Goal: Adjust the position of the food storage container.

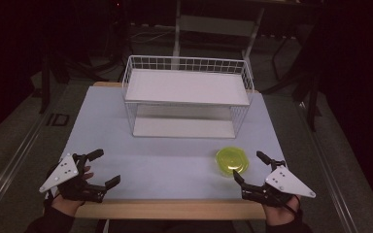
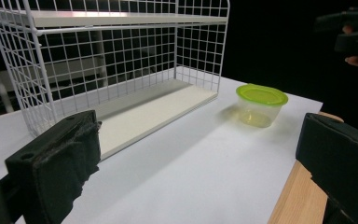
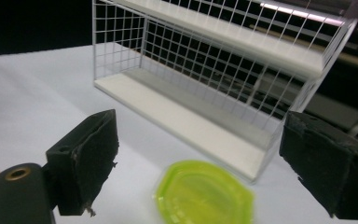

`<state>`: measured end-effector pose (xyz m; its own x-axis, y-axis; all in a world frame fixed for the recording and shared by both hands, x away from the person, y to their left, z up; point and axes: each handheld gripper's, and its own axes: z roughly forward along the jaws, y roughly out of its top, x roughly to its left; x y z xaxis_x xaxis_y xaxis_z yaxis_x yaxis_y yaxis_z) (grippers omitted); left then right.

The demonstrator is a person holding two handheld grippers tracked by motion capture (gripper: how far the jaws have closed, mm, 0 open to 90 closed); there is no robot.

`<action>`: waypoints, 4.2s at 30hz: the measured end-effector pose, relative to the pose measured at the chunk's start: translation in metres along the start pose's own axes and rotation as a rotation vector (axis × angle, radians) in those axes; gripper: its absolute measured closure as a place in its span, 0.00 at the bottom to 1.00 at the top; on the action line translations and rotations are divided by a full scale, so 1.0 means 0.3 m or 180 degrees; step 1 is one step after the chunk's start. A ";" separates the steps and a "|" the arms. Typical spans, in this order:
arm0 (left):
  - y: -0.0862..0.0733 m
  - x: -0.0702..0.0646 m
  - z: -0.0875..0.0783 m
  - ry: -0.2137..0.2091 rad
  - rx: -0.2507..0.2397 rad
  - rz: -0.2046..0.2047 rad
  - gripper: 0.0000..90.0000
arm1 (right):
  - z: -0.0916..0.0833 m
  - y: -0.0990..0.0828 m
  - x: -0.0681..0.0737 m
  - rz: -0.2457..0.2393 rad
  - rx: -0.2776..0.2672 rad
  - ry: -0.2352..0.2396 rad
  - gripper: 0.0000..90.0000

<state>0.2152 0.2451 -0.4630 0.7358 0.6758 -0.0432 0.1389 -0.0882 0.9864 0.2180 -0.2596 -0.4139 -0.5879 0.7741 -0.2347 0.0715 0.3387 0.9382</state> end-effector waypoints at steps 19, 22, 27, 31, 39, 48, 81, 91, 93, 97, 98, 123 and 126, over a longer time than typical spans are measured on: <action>-0.001 -0.001 0.001 -0.0015 0.0008 0.0005 0.01 | 0.070 0.019 -0.149 0.0132 0.0206 -0.0061 0.34; -0.001 -0.001 0.001 -0.0012 0.0007 0.0006 0.01 | 0.079 -0.007 -0.176 0.0183 0.0314 -0.0054 0.61; -0.001 0.000 0.002 -0.0018 0.0008 0.0003 0.01 | 0.097 -0.061 -0.210 0.0244 0.0512 -0.0101 0.93; -0.001 0.000 0.001 -0.0013 0.0004 0.0006 0.00 | 0.115 -0.111 -0.230 0.0272 0.0691 -0.0097 1.00; -0.002 -0.002 0.005 -0.0021 0.0029 0.0026 0.01 | 0.149 -0.204 -0.266 0.0374 0.0913 -0.0111 1.00; -0.003 -0.001 0.007 -0.0019 0.0028 0.0023 0.01 | 0.192 -0.291 -0.283 0.0498 0.1181 -0.0090 1.00; -0.002 -0.001 0.007 -0.0004 0.0033 0.0025 0.01 | 0.359 -0.321 -0.132 0.0369 0.1700 0.0727 1.00; -0.002 -0.002 0.005 -0.0011 0.0031 0.0035 0.01 | 0.444 -0.274 -0.043 0.0263 0.1732 0.0937 1.00; -0.002 -0.002 0.005 -0.0016 0.0030 0.0040 0.01 | 0.462 -0.265 -0.026 0.0202 0.1744 0.0950 1.00; -0.002 -0.003 0.005 -0.0022 0.0033 0.0047 0.01 | 0.495 -0.254 0.000 0.0167 0.1749 0.0984 1.00; -0.002 -0.003 0.006 -0.0024 0.0036 0.0046 0.01 | 0.502 -0.251 0.006 0.0194 0.1753 0.1010 1.00; -0.002 -0.003 0.006 -0.0039 0.0044 0.0035 0.01 | 0.588 -0.211 0.124 0.0106 0.1757 0.1248 0.98; -0.002 -0.003 0.007 -0.0045 0.0046 0.0030 0.01 | 0.580 -0.207 0.116 0.0114 0.1740 0.1248 0.97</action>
<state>0.2157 0.2430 -0.4640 0.7463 0.6646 -0.0362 0.1414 -0.1052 0.9843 0.3332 -0.1607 -0.5247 -0.8193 0.5733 0.0009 0.4334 0.6183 0.6557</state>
